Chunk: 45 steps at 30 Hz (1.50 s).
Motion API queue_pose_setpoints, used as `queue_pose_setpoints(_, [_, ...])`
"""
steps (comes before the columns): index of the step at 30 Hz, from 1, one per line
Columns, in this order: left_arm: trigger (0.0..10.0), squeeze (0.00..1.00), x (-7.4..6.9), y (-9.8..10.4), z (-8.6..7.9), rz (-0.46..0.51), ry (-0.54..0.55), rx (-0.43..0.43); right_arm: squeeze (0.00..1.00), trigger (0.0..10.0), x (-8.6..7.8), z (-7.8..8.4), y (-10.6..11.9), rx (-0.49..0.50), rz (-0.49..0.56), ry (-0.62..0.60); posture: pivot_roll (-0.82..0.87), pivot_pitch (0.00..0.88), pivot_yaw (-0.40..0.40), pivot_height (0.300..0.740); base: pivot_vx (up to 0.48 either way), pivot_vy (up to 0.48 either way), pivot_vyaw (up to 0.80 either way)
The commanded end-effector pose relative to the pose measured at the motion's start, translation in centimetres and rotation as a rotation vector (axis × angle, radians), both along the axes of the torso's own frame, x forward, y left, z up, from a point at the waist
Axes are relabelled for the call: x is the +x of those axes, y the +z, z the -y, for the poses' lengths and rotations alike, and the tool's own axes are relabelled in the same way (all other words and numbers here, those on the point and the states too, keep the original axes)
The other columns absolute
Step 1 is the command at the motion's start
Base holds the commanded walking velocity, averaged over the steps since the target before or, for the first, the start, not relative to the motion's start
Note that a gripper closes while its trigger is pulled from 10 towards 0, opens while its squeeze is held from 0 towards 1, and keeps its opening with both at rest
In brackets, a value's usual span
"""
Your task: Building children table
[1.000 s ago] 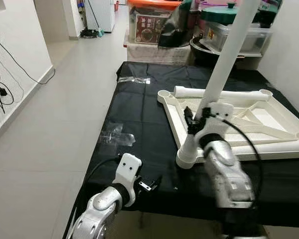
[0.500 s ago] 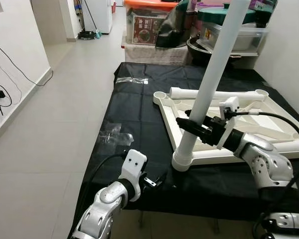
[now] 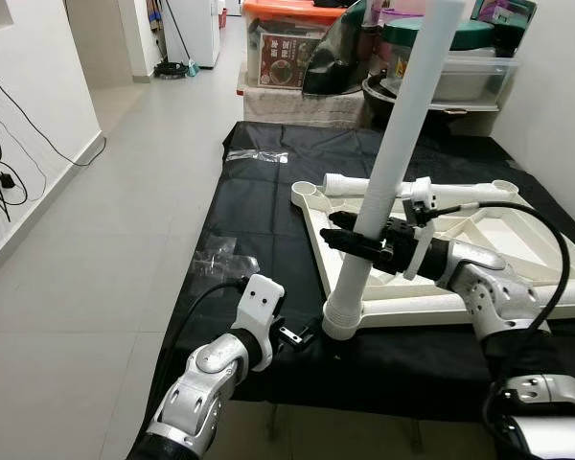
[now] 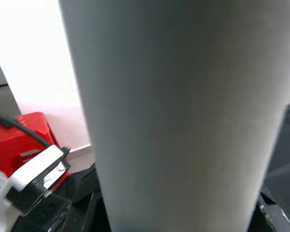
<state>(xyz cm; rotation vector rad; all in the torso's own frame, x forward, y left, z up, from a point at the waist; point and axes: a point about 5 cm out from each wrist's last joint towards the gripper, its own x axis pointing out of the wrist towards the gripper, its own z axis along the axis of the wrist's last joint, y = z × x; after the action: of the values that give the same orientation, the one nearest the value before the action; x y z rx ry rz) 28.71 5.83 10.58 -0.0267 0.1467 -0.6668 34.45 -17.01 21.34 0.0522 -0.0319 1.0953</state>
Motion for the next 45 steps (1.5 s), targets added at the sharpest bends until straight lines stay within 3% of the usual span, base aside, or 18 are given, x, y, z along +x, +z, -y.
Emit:
queue_pose_setpoints(1, [10.0,0.00,-0.2,-0.5,-0.1,-0.011,-0.006,0.008,0.00,0.0,-0.2,-0.6,-1.2,0.002,-0.033,-0.032,0.10,0.000,-0.069,0.740,0.000,0.000,0.00])
queue_pose_setpoints(4, [10.0,0.00,-0.2,-0.5,-0.1,-0.015,-0.009,0.005,0.00,0.0,0.0,-0.5,-1.3,0.020,-0.031,-0.144,0.10,0.000,-0.069,0.740,0.000,0.000,0.00])
queue_pose_setpoints(6, [10.0,0.00,-0.2,-0.6,-0.1,-0.021,-0.013,-0.002,0.00,0.0,0.8,0.7,-1.4,0.035,-0.034,-0.502,0.08,0.000,-0.051,0.740,0.000,0.000,0.00])
queue_pose_setpoints(7, [10.0,0.00,-0.2,-0.6,-0.1,-0.021,-0.013,-0.002,0.00,0.0,0.8,0.7,-1.4,0.035,-0.034,-0.502,0.08,0.000,-0.051,0.740,0.000,0.000,0.00])
queue_pose_setpoints(8, [10.0,0.00,-0.2,-0.6,-0.1,-0.023,-0.019,-0.002,0.00,0.0,1.0,1.6,-1.6,0.041,-0.054,-0.716,0.07,0.000,-0.048,0.740,0.000,0.000,0.00])
queue_pose_setpoints(9, [10.0,0.00,-0.2,-0.6,-0.1,-0.023,-0.019,-0.002,0.00,0.0,1.0,1.6,-1.6,0.041,-0.054,-0.716,0.07,0.000,-0.048,0.740,0.000,0.000,0.00])
queue_pose_setpoints(11, [10.0,0.00,-0.1,-0.7,0.0,-0.023,-0.029,-0.002,0.00,0.0,0.7,3.0,-2.0,0.038,-0.082,-1.039,0.07,0.000,-0.044,0.740,0.000,0.000,0.00])
queue_pose_setpoints(16, [10.0,0.00,-0.1,-0.7,0.1,-0.023,-0.034,-0.002,0.00,0.0,0.3,3.3,-2.2,0.039,-0.085,-1.153,0.06,0.000,-0.041,0.740,0.000,0.000,0.00])
queue_pose_setpoints(19, [10.0,0.00,-0.2,-0.8,0.1,-0.023,-0.039,0.001,0.00,0.0,-1.1,2.4,-2.5,0.097,-0.117,-1.405,0.07,0.000,-0.051,0.740,0.000,0.000,0.00])
queue_pose_setpoints(22, [10.0,0.00,-0.2,-0.8,0.1,-0.023,-0.039,0.001,0.00,0.0,-1.1,2.4,-2.5,0.097,-0.117,-1.405,0.07,0.000,-0.051,0.740,0.000,0.000,0.00])
queue_pose_setpoints(23, [10.0,0.00,-0.2,-0.8,0.1,-0.023,-0.038,0.003,0.00,0.0,-1.7,1.9,-2.5,0.136,-0.142,-1.518,0.08,0.000,-0.053,0.740,0.000,0.000,0.00])
queue_pose_setpoints(27, [10.0,0.00,-0.3,-0.9,0.1,-0.022,-0.037,0.005,0.00,0.0,-2.0,1.2,-2.3,0.167,-0.147,-1.572,0.08,0.000,-0.056,0.740,0.000,0.000,0.00])
queue_pose_setpoints(28, [10.0,0.00,-0.4,-1.0,0.1,-0.022,-0.036,0.006,0.00,10.0,-1.8,0.6,-2.2,0.180,-0.132,-1.556,0.07,0.000,-0.052,0.740,0.000,0.000,0.00])
queue_pose_setpoints(29, [10.0,0.00,-0.5,-1.0,0.1,-0.023,-0.037,0.006,1.00,10.0,-1.5,-0.1,-2.0,0.185,-0.074,-1.463,0.07,0.000,-0.051,0.740,0.000,0.000,0.00])
queue_pose_setpoints(35, [10.0,0.00,-0.5,-1.2,0.1,-0.027,-0.043,0.005,1.00,10.0,-1.3,-0.3,-2.1,0.176,0.008,-1.324,0.06,0.000,-0.046,0.740,0.000,0.000,0.00])
queue_pose_setpoints(36, [10.0,0.00,-0.5,-1.3,0.2,-0.028,-0.048,0.005,0.00,10.0,-1.3,0.1,-2.2,0.179,0.025,-1.215,0.06,0.000,-0.046,0.740,0.000,0.000,0.00])
queue_pose_setpoints(41, [10.0,0.00,-0.4,-1.5,0.4,-0.032,-0.057,0.007,0.00,10.0,-1.5,1.7,-2.8,0.074,0.006,-0.849,0.05,0.000,-0.043,0.740,0.000,0.000,0.00])
queue_pose_setpoints(45, [10.0,0.00,-0.3,-1.5,0.4,-0.032,-0.058,0.007,0.00,10.0,-1.6,2.0,-2.7,0.061,0.001,-0.756,0.05,0.000,-0.041,0.740,0.000,0.000,0.00])
